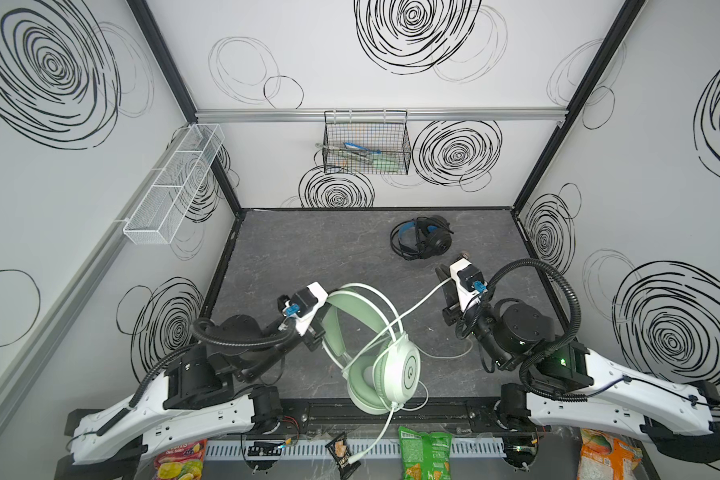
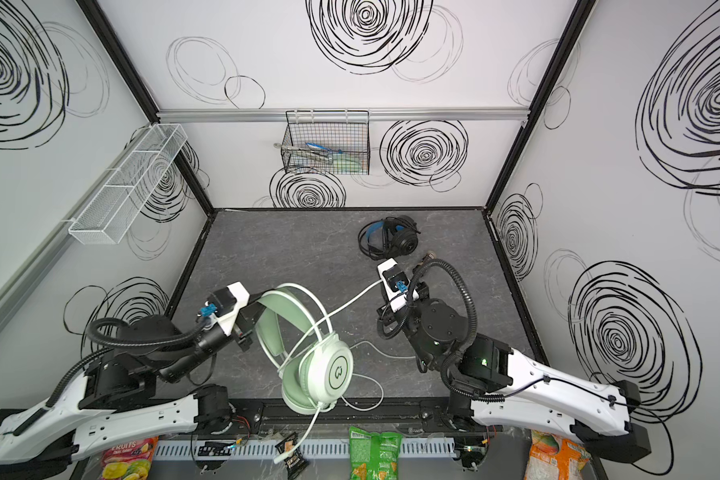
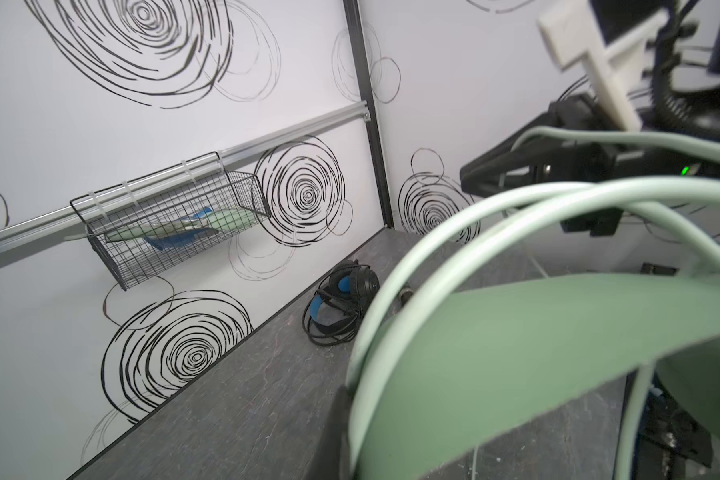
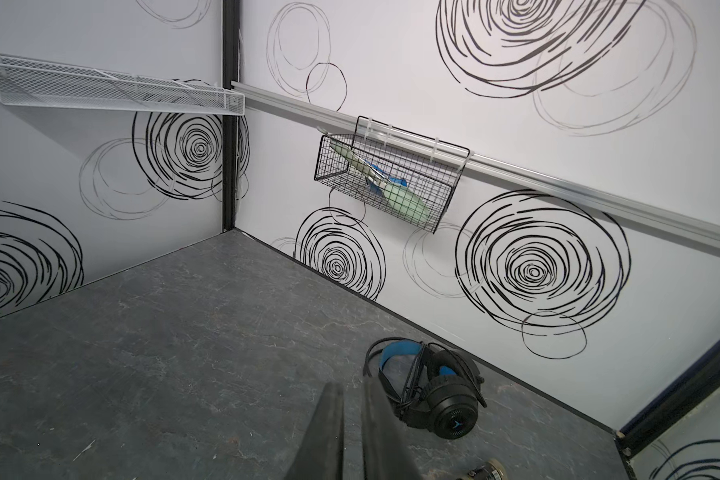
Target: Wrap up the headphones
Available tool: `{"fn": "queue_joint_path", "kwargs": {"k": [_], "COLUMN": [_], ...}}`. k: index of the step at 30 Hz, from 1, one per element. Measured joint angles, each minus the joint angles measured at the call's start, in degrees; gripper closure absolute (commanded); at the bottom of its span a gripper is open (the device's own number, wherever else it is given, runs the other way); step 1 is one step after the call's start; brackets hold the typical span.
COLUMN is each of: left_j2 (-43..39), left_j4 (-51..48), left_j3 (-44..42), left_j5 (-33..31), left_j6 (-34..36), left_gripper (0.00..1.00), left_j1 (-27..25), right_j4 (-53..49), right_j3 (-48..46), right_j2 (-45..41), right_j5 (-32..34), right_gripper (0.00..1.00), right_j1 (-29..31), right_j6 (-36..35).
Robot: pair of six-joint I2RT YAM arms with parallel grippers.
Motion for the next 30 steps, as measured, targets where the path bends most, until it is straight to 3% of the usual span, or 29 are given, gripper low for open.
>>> {"fn": "queue_joint_path", "kwargs": {"k": [8, 15, 22, 30], "left_j2": [-2.19, -1.4, 0.48, 1.22], "left_j4": [1.64, 1.2, 1.79, 10.01], "left_j3": [2.84, 2.82, 3.41, 4.13], "left_j5": [-0.39, -1.09, 4.85, 10.14], "left_j6": [-2.16, -2.45, -4.2, -8.52], "left_gripper": [1.0, 1.0, 1.0, 1.0], "left_j1": [0.02, 0.02, 0.04, 0.04], "right_j4": [2.38, 3.65, 5.44, 13.16], "right_j3": [-1.22, -2.69, -2.89, -5.4], "right_j2": [-0.9, -1.53, 1.29, 5.7], "right_j5": [-3.19, -4.63, -8.81, -15.8], "right_gripper": [0.95, 0.91, 0.86, 0.85], "right_j1": [-5.84, -8.46, -11.1, -11.21], "right_j6": [2.73, 4.28, 5.88, 6.91]}}
